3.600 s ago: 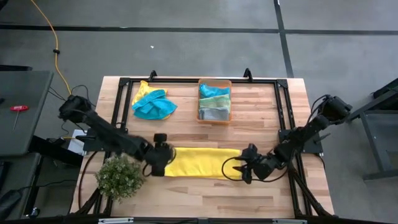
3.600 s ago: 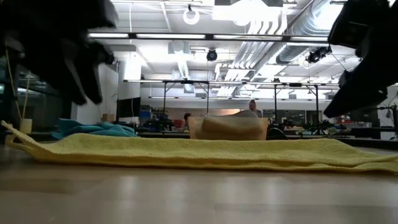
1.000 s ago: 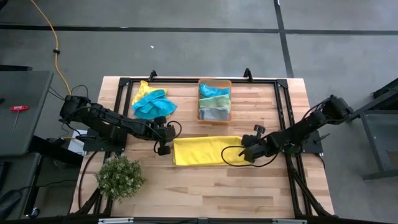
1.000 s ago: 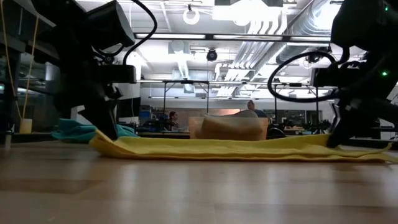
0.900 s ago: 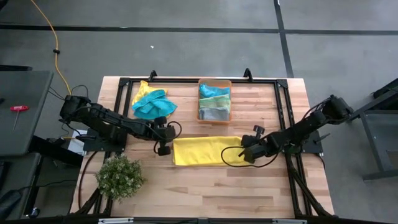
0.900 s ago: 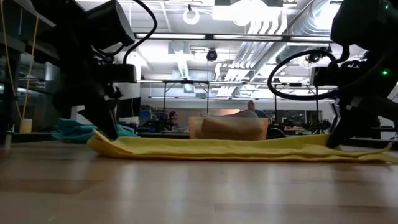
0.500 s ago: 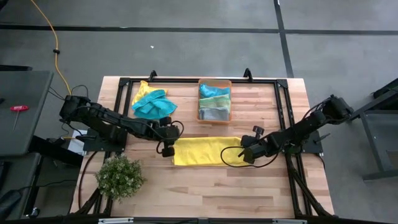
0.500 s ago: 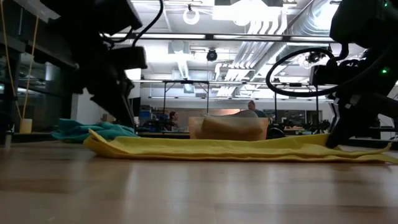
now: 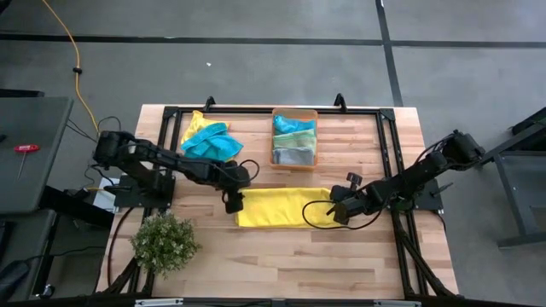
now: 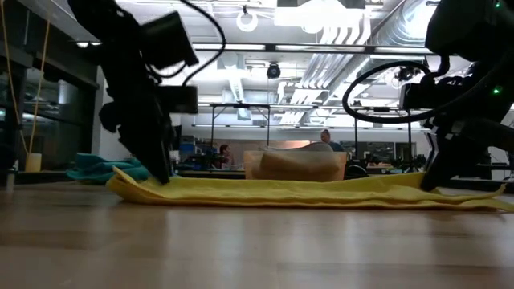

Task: Fold microfiber towels
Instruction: Fold the right yellow microfiber cloth

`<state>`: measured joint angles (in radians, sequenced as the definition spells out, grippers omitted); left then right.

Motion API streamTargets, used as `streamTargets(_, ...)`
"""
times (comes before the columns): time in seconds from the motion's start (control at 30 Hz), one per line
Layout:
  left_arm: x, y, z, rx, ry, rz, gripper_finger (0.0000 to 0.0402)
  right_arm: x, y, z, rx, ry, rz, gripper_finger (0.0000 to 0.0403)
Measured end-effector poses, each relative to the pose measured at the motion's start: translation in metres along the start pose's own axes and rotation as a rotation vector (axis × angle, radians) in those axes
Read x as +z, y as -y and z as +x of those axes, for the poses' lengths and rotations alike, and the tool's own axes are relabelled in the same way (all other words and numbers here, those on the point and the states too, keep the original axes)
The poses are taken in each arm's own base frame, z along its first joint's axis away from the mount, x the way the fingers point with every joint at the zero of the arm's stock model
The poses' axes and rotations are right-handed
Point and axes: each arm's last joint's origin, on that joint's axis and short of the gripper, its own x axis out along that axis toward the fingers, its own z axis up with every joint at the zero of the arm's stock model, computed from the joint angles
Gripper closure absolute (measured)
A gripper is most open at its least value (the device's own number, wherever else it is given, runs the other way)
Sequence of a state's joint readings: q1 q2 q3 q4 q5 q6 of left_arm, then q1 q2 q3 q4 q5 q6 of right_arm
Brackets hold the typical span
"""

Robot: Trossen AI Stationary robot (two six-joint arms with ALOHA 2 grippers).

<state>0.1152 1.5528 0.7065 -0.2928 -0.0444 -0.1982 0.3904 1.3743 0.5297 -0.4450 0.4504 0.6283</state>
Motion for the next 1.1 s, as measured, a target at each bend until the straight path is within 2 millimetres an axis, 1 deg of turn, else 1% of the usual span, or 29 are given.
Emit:
streamTargets(0.1,-0.002,-0.004,0.007,-0.026,-0.04,-0.017,0.0216,0.0,0.0,0.0,0.002,-0.001,0.0,0.0402)
streamTargets(0.2,-0.002,-0.007,0.009,-0.035,-0.051,-0.028,0.0224,0.0,0.0,0.0,0.004,-0.001,0.001,0.0402)
streamTargets(0.33,-0.003,-0.007,0.008,-0.032,-0.062,-0.028,0.0248,0.0,0.0,0.0,0.014,-0.008,0.001,0.0402)
streamTargets(0.47,-0.004,-0.008,0.008,-0.025,-0.069,-0.026,0.0297,0.0,-0.001,0.0,0.02,-0.012,0.001,0.0402)
streamTargets(0.63,-0.005,-0.008,0.007,-0.024,-0.081,-0.012,0.038,0.0,-0.001,0.0,0.018,-0.005,0.004,0.0403)
streamTargets(0.67,-0.005,-0.008,0.007,-0.026,-0.081,-0.011,0.039,0.0,-0.001,0.0,0.016,-0.002,0.004,0.0403)
streamTargets(0.77,-0.005,-0.008,0.007,-0.023,-0.083,-0.012,0.0392,0.001,-0.001,0.0,0.001,0.013,0.006,0.0403)
streamTargets(0.87,-0.006,-0.006,0.006,0.016,-0.08,0.004,0.0397,0.001,0.0,0.0,-0.026,0.035,0.003,0.0403)
streamTargets(0.97,-0.008,-0.002,0.003,0.087,-0.073,0.06,0.0399,0.001,-0.001,-0.001,-0.048,0.057,-0.013,0.0403)
streamTargets(1.1,-0.01,0.01,-0.003,0.21,-0.029,0.149,0.04,-0.001,-0.005,-0.004,-0.055,0.077,-0.037,0.0403)
